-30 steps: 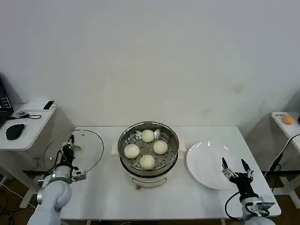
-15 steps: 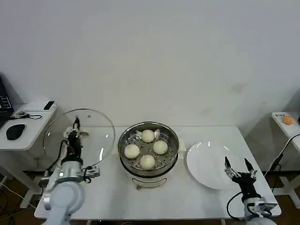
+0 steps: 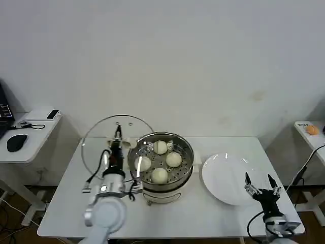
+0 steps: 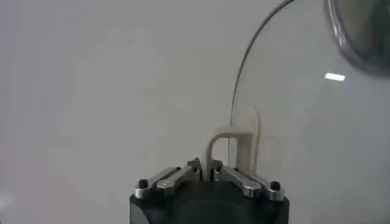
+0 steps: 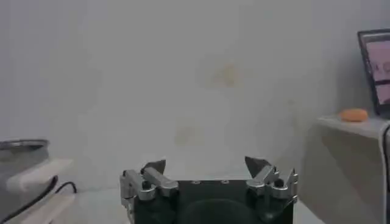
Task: Take steamed baozi put them in steamer then cover it.
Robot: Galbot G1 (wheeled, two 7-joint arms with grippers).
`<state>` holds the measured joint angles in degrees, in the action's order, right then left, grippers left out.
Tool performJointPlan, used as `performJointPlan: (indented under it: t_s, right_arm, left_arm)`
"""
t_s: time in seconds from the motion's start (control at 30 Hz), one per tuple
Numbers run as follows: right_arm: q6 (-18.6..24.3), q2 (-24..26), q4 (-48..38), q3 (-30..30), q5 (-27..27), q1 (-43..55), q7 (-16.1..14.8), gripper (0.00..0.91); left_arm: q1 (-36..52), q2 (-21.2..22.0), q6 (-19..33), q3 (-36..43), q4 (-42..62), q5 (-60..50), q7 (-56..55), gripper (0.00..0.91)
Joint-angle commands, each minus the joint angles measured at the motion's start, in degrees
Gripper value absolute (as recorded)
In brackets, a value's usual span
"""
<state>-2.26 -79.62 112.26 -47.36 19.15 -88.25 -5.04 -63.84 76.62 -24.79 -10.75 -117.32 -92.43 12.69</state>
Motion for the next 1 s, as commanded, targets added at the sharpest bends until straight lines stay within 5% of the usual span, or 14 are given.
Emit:
performJointPlan:
  t_s: [0.03,0.53,1.0]
  right_arm:
    - [-3.2,-0.7,0.4,-0.2,-4.0,1.0,0.7,0.907]
    - [-3.0,-0.5,-4.0,1.4,-4.2,5.5,0.5,0.907]
    - [-2.4,-1.0,-6.9,2.5,-6.0,7.0,0.5,0.907]
  left_arm:
    - [8.9,7.0,-2.5,9.7,10.0,-3.0,4.2,0.000]
    - [9.9,14.1,-4.5,13.1,16.4,-7.7,9.0,0.000]
    - [12.3,15.0,-6.3,12.1,19.9,-5.3,11.2,0.000]
